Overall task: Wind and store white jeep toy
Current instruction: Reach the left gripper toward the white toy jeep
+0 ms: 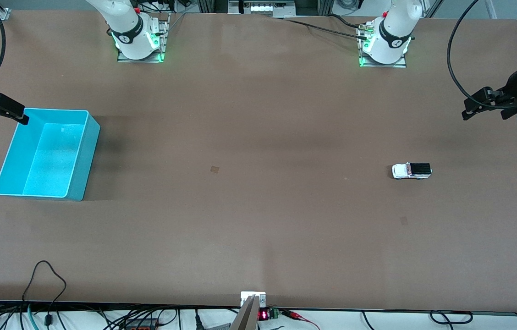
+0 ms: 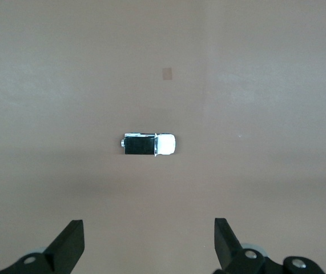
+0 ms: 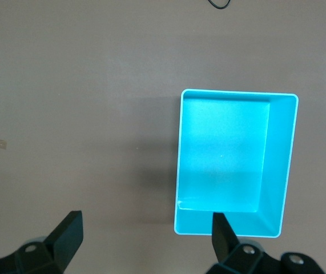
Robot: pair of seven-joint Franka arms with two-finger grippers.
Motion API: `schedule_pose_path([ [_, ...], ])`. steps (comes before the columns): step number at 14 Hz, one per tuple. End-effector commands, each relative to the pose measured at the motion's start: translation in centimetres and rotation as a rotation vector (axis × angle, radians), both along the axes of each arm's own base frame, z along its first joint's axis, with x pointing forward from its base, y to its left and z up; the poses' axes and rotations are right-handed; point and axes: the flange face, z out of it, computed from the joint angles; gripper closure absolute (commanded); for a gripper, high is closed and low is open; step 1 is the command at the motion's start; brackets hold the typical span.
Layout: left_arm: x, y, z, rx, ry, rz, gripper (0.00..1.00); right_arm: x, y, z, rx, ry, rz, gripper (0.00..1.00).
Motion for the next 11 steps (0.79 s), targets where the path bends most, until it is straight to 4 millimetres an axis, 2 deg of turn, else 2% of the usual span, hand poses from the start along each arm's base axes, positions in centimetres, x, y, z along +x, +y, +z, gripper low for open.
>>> schedule_pose_path([
  [1, -1.3, -0.1, 0.9, -0.005, -0.004, 0.008, 0.0, -0.1, -0.1, 0.7, 0.002, -0.008, -0.012, 0.0],
  [5, -1.1, -0.6, 0.4, -0.005, 0.008, -0.003, 0.0, -0.2, -0.1, 0.7, 0.003, -0.003, -0.013, 0.0],
  [6, -1.2, -0.6, -0.5, -0.006, 0.037, -0.003, 0.0, -0.2, -0.1, 0.7, 0.003, -0.003, -0.013, 0.0],
  [8, -0.6, -0.6, -3.3, -0.008, 0.1, -0.005, 0.0, -0.2, -0.1, 0.6, 0.003, -0.002, -0.013, 0.0],
  [11, 1.9, -0.9, -9.1, -0.01, 0.178, -0.01, 0.0, -0.2, 0.0, 0.6, 0.003, 0.0, -0.011, 0.0],
])
